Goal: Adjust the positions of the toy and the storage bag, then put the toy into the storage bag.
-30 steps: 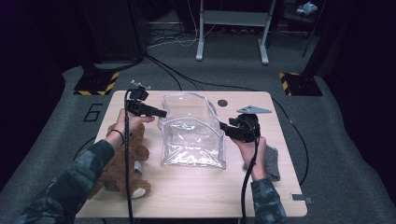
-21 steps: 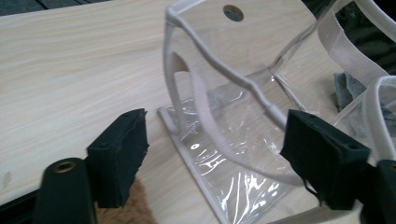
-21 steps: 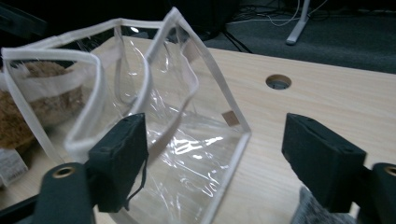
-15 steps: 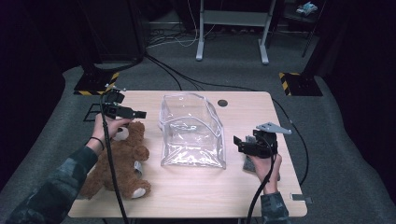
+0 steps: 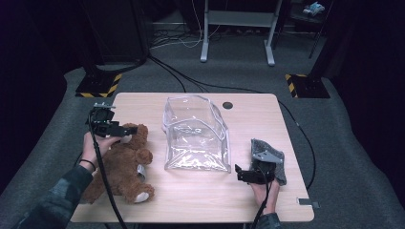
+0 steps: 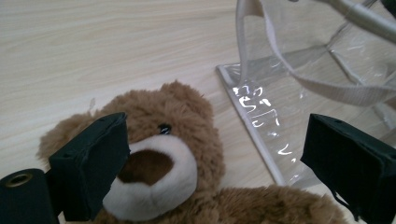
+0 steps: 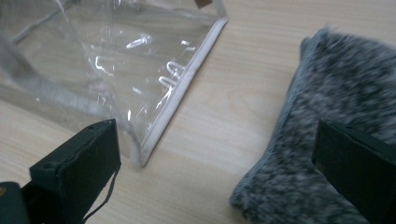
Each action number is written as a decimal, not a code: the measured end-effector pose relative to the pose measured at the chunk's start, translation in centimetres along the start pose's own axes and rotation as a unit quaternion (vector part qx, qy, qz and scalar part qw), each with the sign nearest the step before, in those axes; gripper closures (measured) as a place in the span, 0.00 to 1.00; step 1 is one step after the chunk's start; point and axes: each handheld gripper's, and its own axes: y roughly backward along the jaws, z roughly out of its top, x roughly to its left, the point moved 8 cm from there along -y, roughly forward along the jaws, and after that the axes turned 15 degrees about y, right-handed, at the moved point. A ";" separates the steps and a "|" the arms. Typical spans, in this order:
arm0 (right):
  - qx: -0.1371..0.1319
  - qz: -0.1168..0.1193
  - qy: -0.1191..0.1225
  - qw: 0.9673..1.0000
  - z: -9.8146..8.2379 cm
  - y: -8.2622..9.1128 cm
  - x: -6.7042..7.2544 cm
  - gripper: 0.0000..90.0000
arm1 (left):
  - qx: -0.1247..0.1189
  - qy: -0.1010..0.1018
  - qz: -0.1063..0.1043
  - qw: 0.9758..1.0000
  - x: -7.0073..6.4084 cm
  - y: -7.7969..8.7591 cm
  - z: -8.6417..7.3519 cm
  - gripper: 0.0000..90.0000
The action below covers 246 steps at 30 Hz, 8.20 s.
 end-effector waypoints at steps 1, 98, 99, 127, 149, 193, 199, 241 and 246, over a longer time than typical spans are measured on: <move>0.000 0.001 0.002 1.000 -0.3 -0.3 0.3 0.00 | -0.005 0.001 0.004 1.000 0.3 0.0 -0.2 0.07; 0.066 0.004 0.049 0.997 -2.9 -2.7 2.5 0.01 | -0.170 -0.015 -0.008 0.985 1.2 3.6 2.3 0.56; 0.066 0.005 0.048 0.997 -2.9 -2.7 2.5 0.01 | -0.175 -0.014 -0.007 0.984 1.2 3.6 2.5 0.56; 0.069 0.007 0.052 0.996 -2.9 -2.7 2.4 0.01 | -0.227 -0.019 0.017 0.974 -0.2 6.1 10.1 0.55; 0.069 0.007 0.047 0.996 -2.9 -2.7 2.5 0.01 | -0.265 -0.026 0.049 0.963 -1.8 8.3 15.8 0.55; 0.071 0.008 0.051 0.996 -2.9 -2.6 2.5 0.01 | -0.247 -0.084 -0.033 0.965 -16.5 1.2 20.4 0.54; 0.070 0.008 0.049 0.996 -2.9 -2.6 2.5 0.01 | -0.239 -0.089 -0.043 0.966 -18.0 -0.1 20.2 0.54; 0.068 0.007 0.052 0.996 -2.9 -2.7 2.4 0.02 | -0.204 -0.068 -0.089 0.973 -22.0 -5.3 18.4 0.53; 0.071 0.007 0.052 0.996 -3.0 -2.6 2.4 0.02 | -0.196 -0.068 -0.091 0.974 -21.5 -5.8 17.3 0.53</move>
